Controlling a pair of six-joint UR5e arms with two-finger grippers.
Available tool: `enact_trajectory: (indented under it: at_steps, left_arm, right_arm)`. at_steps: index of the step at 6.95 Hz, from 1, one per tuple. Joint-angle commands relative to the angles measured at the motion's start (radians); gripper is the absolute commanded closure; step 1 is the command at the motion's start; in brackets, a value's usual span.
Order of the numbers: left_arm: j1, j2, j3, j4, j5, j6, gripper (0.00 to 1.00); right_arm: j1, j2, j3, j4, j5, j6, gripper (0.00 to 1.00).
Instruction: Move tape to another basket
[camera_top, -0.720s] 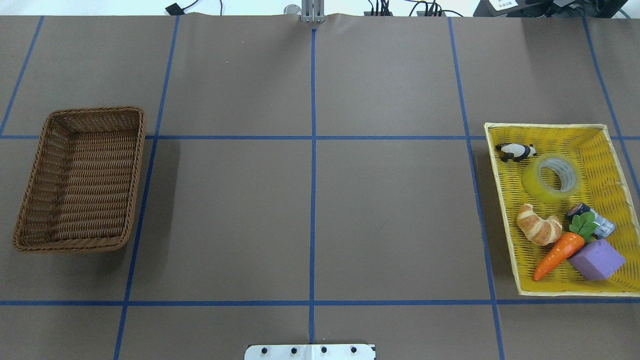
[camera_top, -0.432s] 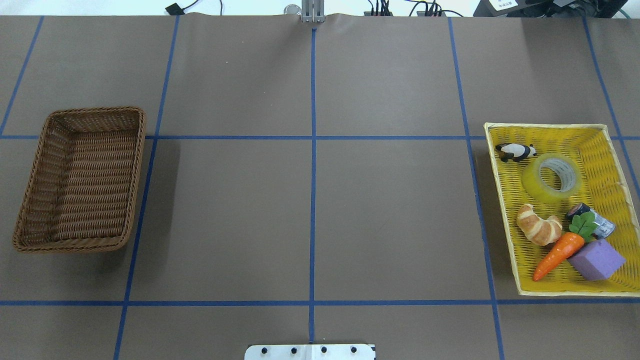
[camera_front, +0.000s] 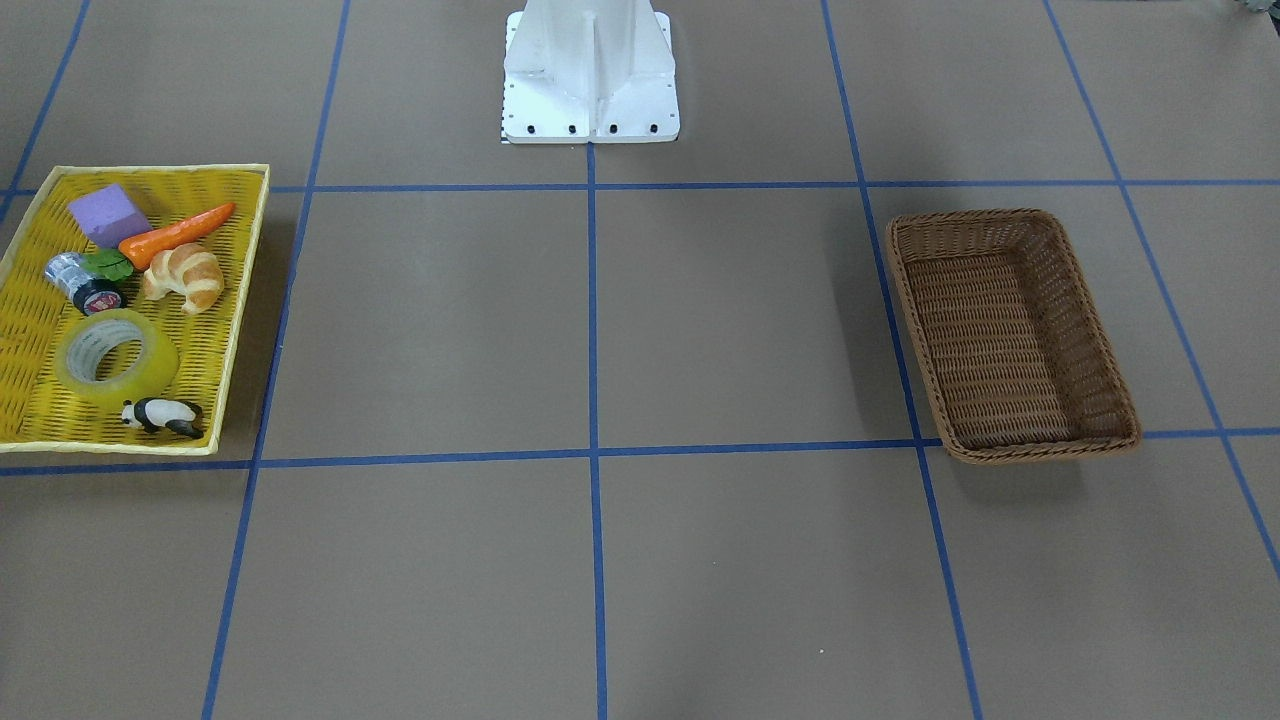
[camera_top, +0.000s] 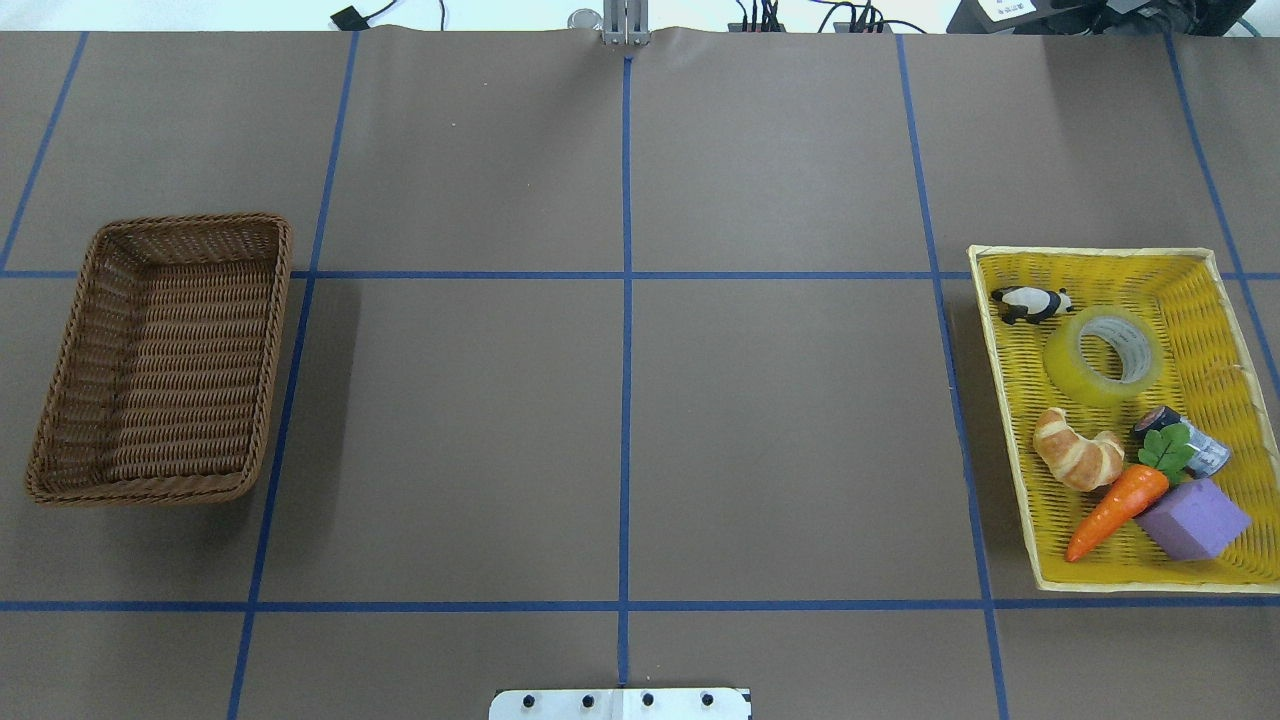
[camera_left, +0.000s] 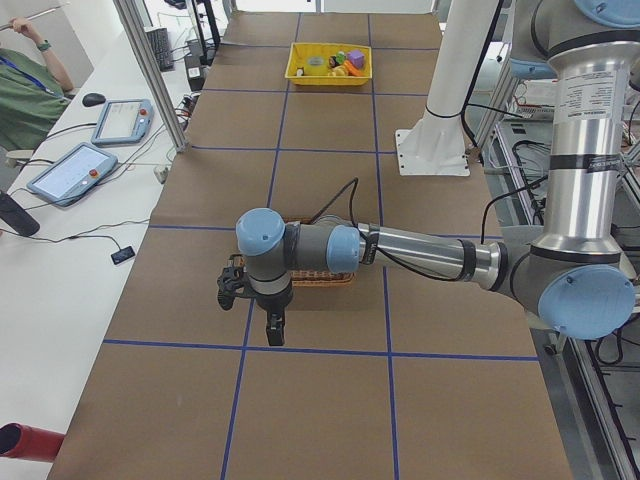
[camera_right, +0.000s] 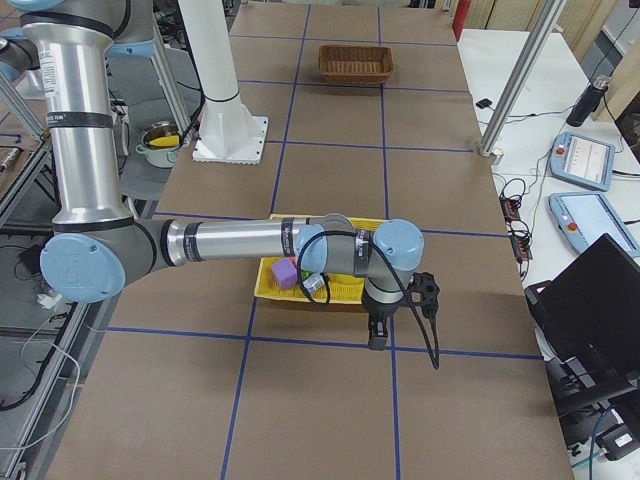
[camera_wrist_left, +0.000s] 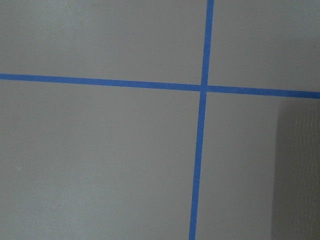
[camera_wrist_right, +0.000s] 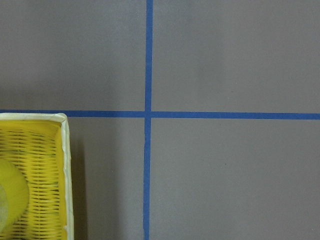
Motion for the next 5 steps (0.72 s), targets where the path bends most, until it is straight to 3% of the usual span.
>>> enact_trajectory:
  at_steps: [1,5]
  left_arm:
    - [-0.001,0.003,-0.029,0.009,0.005,-0.001,0.01]
    - [0.0,0.012,-0.069,0.011,0.004,-0.003,0.01]
  right_arm:
    - [-0.001,0.005,-0.005,-0.001,0.005,-0.003,0.0]
    - [-0.001,0.016,0.001,-0.003,0.028,0.007,0.0]
